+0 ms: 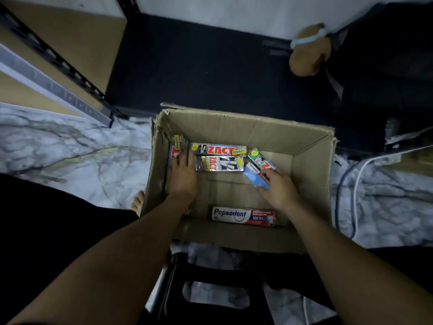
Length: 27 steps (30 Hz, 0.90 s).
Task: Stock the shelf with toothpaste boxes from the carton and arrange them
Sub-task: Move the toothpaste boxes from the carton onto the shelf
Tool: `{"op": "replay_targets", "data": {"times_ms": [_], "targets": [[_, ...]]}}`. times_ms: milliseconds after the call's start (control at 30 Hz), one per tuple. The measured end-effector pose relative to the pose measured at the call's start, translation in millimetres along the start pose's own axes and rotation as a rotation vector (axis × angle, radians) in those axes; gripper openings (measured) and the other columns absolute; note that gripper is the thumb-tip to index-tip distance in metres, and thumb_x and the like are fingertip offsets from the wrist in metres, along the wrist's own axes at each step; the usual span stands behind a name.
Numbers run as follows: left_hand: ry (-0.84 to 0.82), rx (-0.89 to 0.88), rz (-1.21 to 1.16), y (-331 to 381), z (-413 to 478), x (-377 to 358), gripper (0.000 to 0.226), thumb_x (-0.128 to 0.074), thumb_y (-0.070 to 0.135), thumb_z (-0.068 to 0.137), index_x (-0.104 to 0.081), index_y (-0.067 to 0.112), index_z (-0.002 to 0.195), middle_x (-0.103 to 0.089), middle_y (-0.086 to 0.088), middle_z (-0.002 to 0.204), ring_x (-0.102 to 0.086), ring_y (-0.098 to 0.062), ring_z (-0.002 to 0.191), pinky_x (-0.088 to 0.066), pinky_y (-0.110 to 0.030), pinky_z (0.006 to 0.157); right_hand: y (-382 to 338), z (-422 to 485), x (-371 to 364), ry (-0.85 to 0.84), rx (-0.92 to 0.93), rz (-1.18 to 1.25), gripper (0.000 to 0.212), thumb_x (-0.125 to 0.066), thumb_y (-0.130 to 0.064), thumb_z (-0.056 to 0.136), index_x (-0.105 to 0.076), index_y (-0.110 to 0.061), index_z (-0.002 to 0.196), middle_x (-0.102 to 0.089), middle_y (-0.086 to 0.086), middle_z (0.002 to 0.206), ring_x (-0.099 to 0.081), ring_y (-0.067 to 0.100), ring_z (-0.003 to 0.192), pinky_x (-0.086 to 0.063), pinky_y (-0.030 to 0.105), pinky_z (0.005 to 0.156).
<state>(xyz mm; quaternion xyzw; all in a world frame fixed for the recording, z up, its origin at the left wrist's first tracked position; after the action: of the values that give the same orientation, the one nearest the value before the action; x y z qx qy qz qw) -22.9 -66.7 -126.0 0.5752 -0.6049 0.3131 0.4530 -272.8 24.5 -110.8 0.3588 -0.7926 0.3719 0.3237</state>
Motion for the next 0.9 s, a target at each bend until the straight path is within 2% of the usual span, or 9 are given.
{"op": "replay_targets", "data": {"times_ms": [67, 167, 300, 433, 533, 633, 700, 833, 900], "targets": [[0.023, -0.006, 0.021, -4, 5, -2, 0.068, -0.057, 0.015, 0.092, -0.027, 0.016, 0.153, -0.031, -0.010, 0.154, -0.029, -0.037, 0.137, -0.035, -0.048, 0.105, -3, 7, -3, -0.007, -0.003, -0.013, 0.052, -0.069, -0.026, 0.082, -0.056, -0.017, 0.132, -0.058, 0.011, 0.130, -0.055, 0.033, 0.115, -0.048, 0.038, 0.093], [0.073, -0.025, 0.012, -5, 5, -4, 0.045, -0.059, 0.014, 0.091, -0.048, 0.016, 0.134, -0.045, -0.011, 0.139, -0.036, -0.035, 0.127, -0.038, -0.047, 0.098, -9, 17, -8, -0.006, 0.024, -0.043, 0.057, -0.071, -0.026, 0.083, -0.054, -0.014, 0.136, -0.055, 0.012, 0.134, -0.052, 0.034, 0.120, -0.045, 0.039, 0.098], [0.124, -0.069, -0.098, 0, -5, -3, 0.032, -0.061, 0.011, 0.090, -0.054, 0.016, 0.121, -0.045, -0.012, 0.135, -0.041, -0.036, 0.120, -0.046, -0.047, 0.093, -25, 29, -17, 0.002, 0.098, -0.086, 0.061, -0.070, -0.027, 0.085, -0.047, -0.017, 0.140, -0.048, 0.010, 0.138, -0.045, 0.033, 0.126, -0.041, 0.039, 0.100], [0.126, -0.025, -0.284, 1, -17, -10, 0.047, -0.061, 0.003, 0.091, -0.045, 0.028, 0.127, -0.045, -0.008, 0.135, -0.062, -0.030, 0.100, -0.055, -0.041, 0.079, -45, 42, -27, 0.022, 0.231, -0.188, 0.070, -0.069, -0.024, 0.084, -0.039, -0.018, 0.147, -0.039, 0.007, 0.147, -0.039, 0.032, 0.128, -0.041, 0.042, 0.104], [0.146, 0.010, -0.358, -7, -24, -10, 0.054, -0.064, 0.007, 0.091, -0.042, 0.031, 0.134, -0.054, -0.008, 0.132, -0.064, -0.027, 0.105, -0.056, -0.041, 0.084, -54, 53, -37, 0.029, 0.271, -0.267, 0.070, -0.070, -0.019, 0.083, -0.040, -0.017, 0.146, -0.040, 0.008, 0.146, -0.040, 0.033, 0.127, -0.046, 0.045, 0.098], [0.128, 0.073, -0.527, -13, -28, -2, 0.061, -0.067, 0.018, 0.092, -0.035, 0.028, 0.144, -0.062, -0.008, 0.126, -0.063, -0.024, 0.105, -0.055, -0.039, 0.086, -57, 61, -45, 0.067, 0.274, -0.326, 0.066, -0.072, -0.013, 0.080, -0.044, -0.015, 0.141, -0.049, 0.013, 0.135, -0.047, 0.035, 0.120, -0.047, 0.046, 0.094], [0.134, 0.108, -0.553, -15, -30, 2, 0.070, -0.069, 0.021, 0.092, -0.031, 0.025, 0.150, -0.062, -0.008, 0.127, -0.063, -0.023, 0.104, -0.053, -0.036, 0.085, -57, 63, -47, 0.096, 0.284, -0.391, 0.065, -0.073, -0.011, 0.077, -0.047, -0.014, 0.136, -0.051, 0.014, 0.128, -0.049, 0.035, 0.113, -0.048, 0.047, 0.090], [0.114, 0.164, -0.548, -18, -26, -2, 0.076, -0.072, 0.023, 0.088, -0.032, 0.023, 0.152, -0.063, -0.008, 0.128, -0.063, -0.023, 0.109, -0.055, -0.036, 0.090, -59, 59, -46, 0.050, 0.320, -0.387, 0.066, -0.081, -0.025, 0.072, -0.052, -0.013, 0.130, -0.050, 0.012, 0.121, -0.050, 0.032, 0.111, -0.047, 0.044, 0.090], [0.115, 0.162, -0.566, -18, -24, -8, 0.070, -0.074, 0.027, 0.086, -0.040, 0.020, 0.146, -0.064, -0.007, 0.125, -0.064, -0.023, 0.109, -0.056, -0.039, 0.091, -61, 55, -44, -0.022, 0.310, -0.315, 0.070, -0.083, -0.031, 0.070, -0.052, -0.012, 0.129, -0.051, 0.011, 0.122, -0.049, 0.031, 0.115, -0.047, 0.041, 0.092]]}}
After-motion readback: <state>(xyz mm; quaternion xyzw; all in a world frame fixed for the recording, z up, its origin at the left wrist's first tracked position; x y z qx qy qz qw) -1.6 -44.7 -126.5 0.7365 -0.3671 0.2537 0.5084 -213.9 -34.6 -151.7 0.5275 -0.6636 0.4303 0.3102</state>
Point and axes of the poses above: each hand's wrist, its own z-axis towards the middle knuckle, its own x-axis out of the back of the hand, y = z × x, the point moved 3 cm from there along z, towards the middle knuckle
